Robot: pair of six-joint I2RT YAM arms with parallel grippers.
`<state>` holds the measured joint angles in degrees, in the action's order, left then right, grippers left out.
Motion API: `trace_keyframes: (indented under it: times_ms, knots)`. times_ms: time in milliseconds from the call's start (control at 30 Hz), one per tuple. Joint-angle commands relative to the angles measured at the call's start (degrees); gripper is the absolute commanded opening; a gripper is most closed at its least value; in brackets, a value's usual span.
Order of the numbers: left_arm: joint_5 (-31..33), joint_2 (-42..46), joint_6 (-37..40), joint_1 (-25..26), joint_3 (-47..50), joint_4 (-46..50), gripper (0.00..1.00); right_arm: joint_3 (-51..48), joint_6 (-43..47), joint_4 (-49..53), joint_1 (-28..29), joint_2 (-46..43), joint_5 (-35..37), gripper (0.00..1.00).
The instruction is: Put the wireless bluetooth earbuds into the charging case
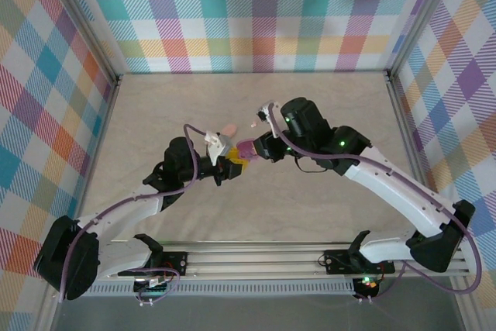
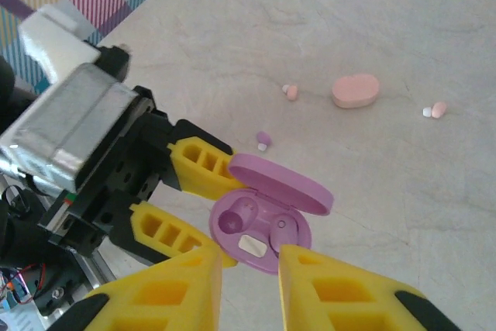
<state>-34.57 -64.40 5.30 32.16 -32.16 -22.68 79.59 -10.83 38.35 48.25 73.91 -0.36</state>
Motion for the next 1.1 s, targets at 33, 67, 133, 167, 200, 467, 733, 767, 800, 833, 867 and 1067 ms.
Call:
trace_keyframes:
  times_ms: [33, 67, 133, 167, 200, 467, 733, 767, 800, 833, 867, 1067]
  knots:
    - [0.6, 2.3, -0.7, 0.4, 0.2, -1.6, 0.04, -2.2, -3.7, -2.4, -1.1, 0.0, -4.9, 0.25]
    - [0.6, 2.6, -0.8, 0.4, 0.2, -1.4, 0.04, -2.6, -4.1, -2.9, -1.3, 0.1, -5.5, 0.25]
    - [0.6, 3.0, -0.8, 0.4, 0.1, -1.0, 0.04, -3.2, -4.8, -3.8, -1.5, 0.7, -6.5, 0.25]
    - [0.7, 3.3, -0.8, 0.4, 0.0, -0.9, 0.04, -3.5, -5.0, -4.1, -1.7, 1.0, -7.0, 0.24]
    - [0.6, 3.5, -0.8, 0.4, 0.0, -0.7, 0.04, -3.6, -5.3, -4.5, -1.8, 1.5, -7.7, 0.24]
    - [1.2, 5.9, -0.7, 0.4, 0.0, 0.8, 0.04, -4.8, -6.6, -6.1, -2.1, 4.0, -11.0, 0.19]
    - [2.1, 7.4, -0.5, 0.4, -0.5, 1.9, 0.04, -5.2, -7.2, -6.3, -2.2, 4.1, -11.9, 0.18]
    - [2.6, 7.6, -0.4, 0.4, -0.3, 1.8, 0.04, -5.1, -7.3, -6.3, -2.3, 4.0, -11.9, 0.19]
    - [3.3, 7.8, -0.3, 0.4, -0.1, 1.6, 0.04, -4.9, -7.6, -6.4, -2.4, 3.8, -12.1, 0.19]
    - [4.2, 8.1, -0.2, 0.4, 0.3, 1.4, 0.04, -4.9, -8.2, -6.7, -2.6, 3.6, -12.6, 0.19]
    - [5.0, 8.5, -0.1, 0.4, 0.6, 1.4, 0.04, -4.8, -8.8, -7.1, -3.0, 3.4, -13.4, 0.2]
    - [9.5, 12.7, 0.5, 0.3, 2.1, 4.8, 0.04, -3.5, -12.9, -9.4, -6.5, 2.1, -16.3, 0.21]
